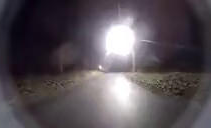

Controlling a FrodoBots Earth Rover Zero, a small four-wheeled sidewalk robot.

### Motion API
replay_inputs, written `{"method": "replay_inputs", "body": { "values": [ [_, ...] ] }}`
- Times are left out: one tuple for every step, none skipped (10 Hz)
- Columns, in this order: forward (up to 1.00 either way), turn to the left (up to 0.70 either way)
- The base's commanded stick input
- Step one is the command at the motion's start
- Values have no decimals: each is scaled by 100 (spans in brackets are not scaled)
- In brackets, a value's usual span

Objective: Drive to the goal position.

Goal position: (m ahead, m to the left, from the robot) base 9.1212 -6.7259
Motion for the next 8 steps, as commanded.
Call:
{"method": "replay_inputs", "body": {
  "values": [
    [100, 3],
    [100, 1],
    [100, -4],
    [100, -6],
    [100, -7],
    [100, -4],
    [100, -1],
    [100, 0]
  ]
}}
